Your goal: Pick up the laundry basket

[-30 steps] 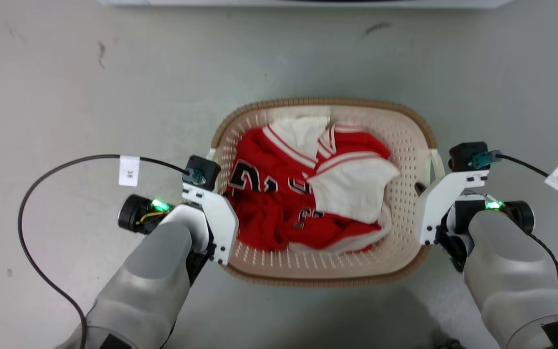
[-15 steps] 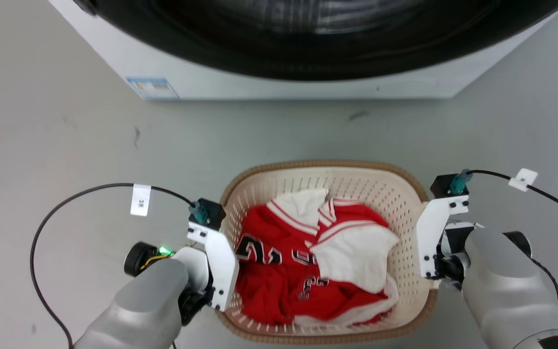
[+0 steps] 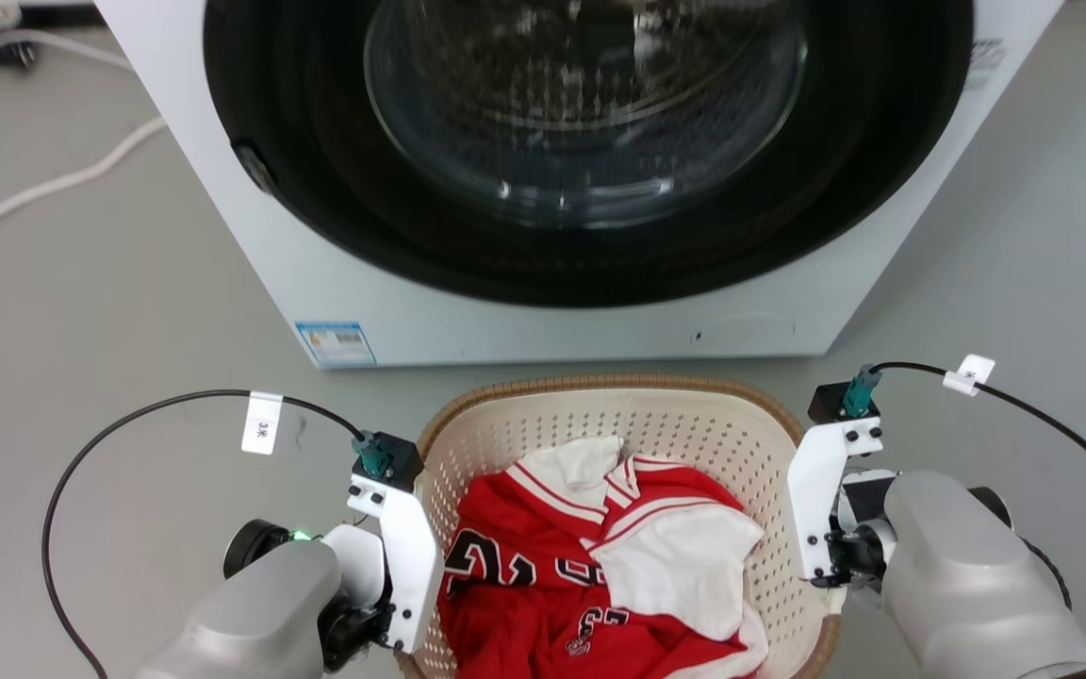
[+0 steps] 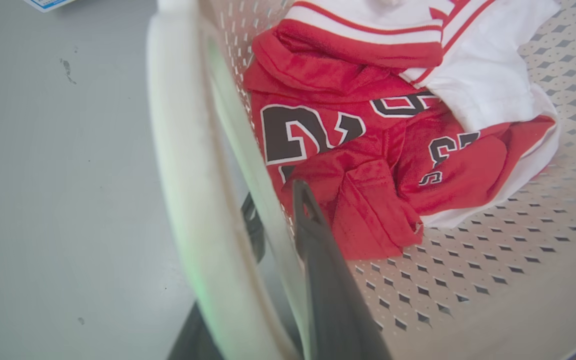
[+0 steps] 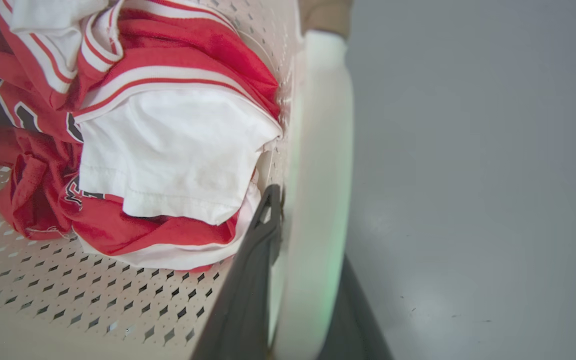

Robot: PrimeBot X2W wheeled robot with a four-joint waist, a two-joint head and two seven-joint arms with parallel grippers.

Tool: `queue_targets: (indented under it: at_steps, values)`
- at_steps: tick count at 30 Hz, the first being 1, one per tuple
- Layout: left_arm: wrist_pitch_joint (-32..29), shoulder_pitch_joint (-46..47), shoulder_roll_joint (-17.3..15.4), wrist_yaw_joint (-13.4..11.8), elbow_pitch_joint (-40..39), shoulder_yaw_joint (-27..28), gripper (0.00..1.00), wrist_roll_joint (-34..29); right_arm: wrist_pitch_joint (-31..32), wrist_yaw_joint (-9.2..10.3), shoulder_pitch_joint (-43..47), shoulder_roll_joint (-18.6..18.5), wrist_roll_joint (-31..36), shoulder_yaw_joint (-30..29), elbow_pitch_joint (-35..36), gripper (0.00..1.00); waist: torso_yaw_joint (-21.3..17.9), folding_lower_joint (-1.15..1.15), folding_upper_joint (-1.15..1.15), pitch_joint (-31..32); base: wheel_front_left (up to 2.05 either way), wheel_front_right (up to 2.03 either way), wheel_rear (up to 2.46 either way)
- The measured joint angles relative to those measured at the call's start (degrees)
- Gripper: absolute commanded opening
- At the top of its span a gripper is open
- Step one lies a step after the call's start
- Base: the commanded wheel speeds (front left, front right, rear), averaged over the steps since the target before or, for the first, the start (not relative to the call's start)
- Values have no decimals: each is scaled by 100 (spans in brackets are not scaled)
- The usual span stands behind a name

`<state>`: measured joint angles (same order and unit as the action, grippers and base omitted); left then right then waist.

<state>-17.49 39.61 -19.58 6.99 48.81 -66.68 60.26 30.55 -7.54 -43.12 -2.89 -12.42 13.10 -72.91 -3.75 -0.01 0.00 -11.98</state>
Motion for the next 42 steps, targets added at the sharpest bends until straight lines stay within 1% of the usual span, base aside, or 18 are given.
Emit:
queue_targets:
  at_steps: [9, 16, 23, 28, 31, 42]
  values:
    - [-361, 0, -179, 0, -180, -364, 0, 472, 286, 0, 207, 1, -360, 354, 51, 0, -25, 0, 0, 794, 0, 0, 0]
    - [-620, -36, -271, 0, -281, -497, 0, 773, 495, 1, 321, 4, -555, 633, 101, 0, -30, 0, 0, 1206, 0, 0, 0]
    - [-868, -83, -349, -1, -387, -563, 0, 1001, 786, 2, 341, -9, -798, 837, 181, 0, -30, 1, 0, 1386, 0, 0, 0]
    - [-970, -189, -420, -1, -490, -616, 0, 1051, 1123, 4, 355, -12, -1006, 1014, 244, 0, -54, 1, 0, 1459, 0, 0, 0]
    - [-1009, -207, -467, -1, -530, -626, 0, 1059, 1188, 4, 378, -19, -1094, 1092, 308, 0, -60, 1, 0, 1493, 0, 0, 0]
    - [-1000, -242, -428, -2, -587, -650, 0, 1100, 1284, 4, 386, -153, -1357, 1301, 419, 0, -46, 1, 0, 1575, 0, 0, 0]
